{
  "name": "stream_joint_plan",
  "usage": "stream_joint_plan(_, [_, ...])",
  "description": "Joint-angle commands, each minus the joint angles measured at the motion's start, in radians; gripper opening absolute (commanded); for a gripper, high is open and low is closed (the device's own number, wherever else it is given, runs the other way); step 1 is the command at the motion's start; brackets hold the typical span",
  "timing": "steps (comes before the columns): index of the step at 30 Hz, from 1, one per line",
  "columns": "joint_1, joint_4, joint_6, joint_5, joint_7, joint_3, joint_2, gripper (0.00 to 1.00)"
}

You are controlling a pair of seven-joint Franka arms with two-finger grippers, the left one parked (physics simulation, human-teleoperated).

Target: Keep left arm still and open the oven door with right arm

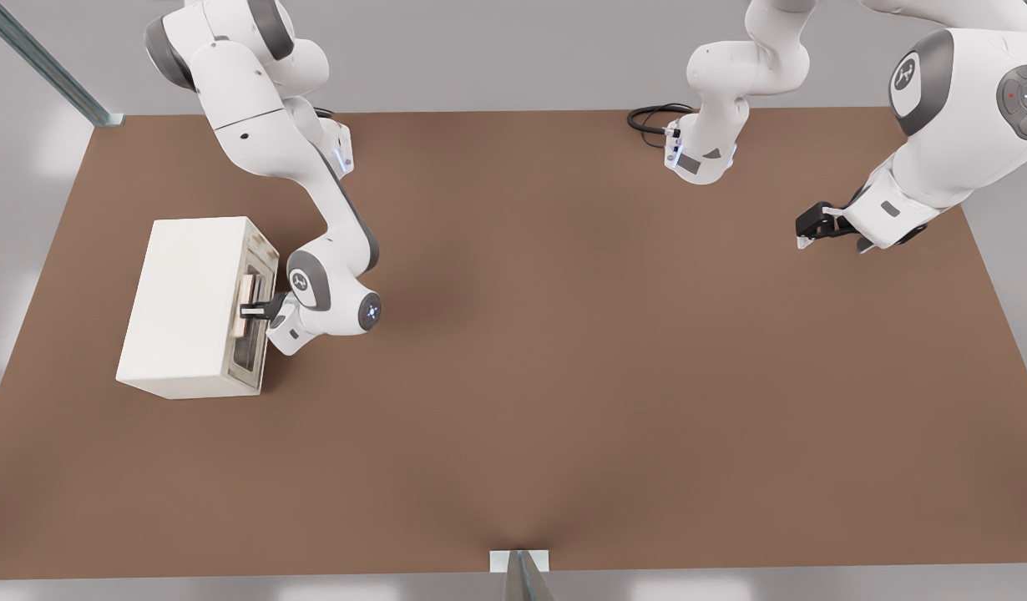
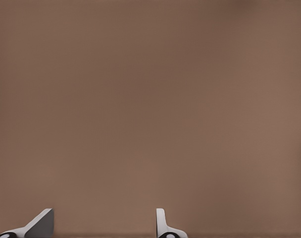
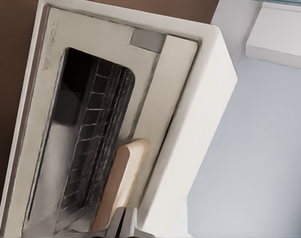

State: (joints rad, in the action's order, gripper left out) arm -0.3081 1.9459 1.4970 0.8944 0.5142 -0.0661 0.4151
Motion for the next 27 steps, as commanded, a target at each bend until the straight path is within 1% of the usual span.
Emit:
stream_joint_plan(1, [0.001, -0.001, 0.009, -0.012, 0.037, 0.000, -0.001, 0.21])
stream_joint_plan(8, [-0.005, -0.001, 0.005, -0.026, 0.035, -0.001, -0.007, 0.21])
stream_joint_plan(13, [-0.068, -0.028, -0.018, -0.083, 0.035, -0.008, -0.012, 0.21])
stream_joint_plan(15, [-0.102, -0.117, -0.057, -0.155, 0.009, -0.008, 0.004, 0.21])
stream_joint_plan(16, [-0.100, -0.264, -0.147, -0.216, -0.086, -0.008, 0.054, 0.21])
stream_joint_plan(17, [-0.079, -0.435, -0.230, -0.279, -0.308, 0.005, 0.094, 0.21])
stream_joint_plan(18, [0.009, -0.541, -0.251, -0.377, -0.502, 0.005, 0.100, 0.26])
stream_joint_plan(19, [0.105, -0.597, -0.248, -0.505, -0.615, 0.003, 0.100, 0.68])
stream_joint_plan(20, [0.202, -0.640, -0.225, -0.673, -0.628, 0.002, 0.099, 1.00])
stream_joint_plan(21, [0.283, -0.653, -0.166, -0.842, -0.628, 0.002, 0.082, 1.00])
stream_joint_plan(22, [0.287, -0.670, -0.162, -0.851, -0.629, 0.002, 0.045, 1.00])
stream_joint_plan(23, [0.287, -0.654, -0.162, -0.850, -0.628, 0.005, -0.025, 1.00])
stream_joint_plan(25, [0.287, -0.585, -0.172, -0.851, -0.626, 0.006, -0.156, 1.00])
stream_joint_plan(27, [0.287, -0.571, -0.173, -0.842, -0.626, 0.006, -0.191, 1.00])
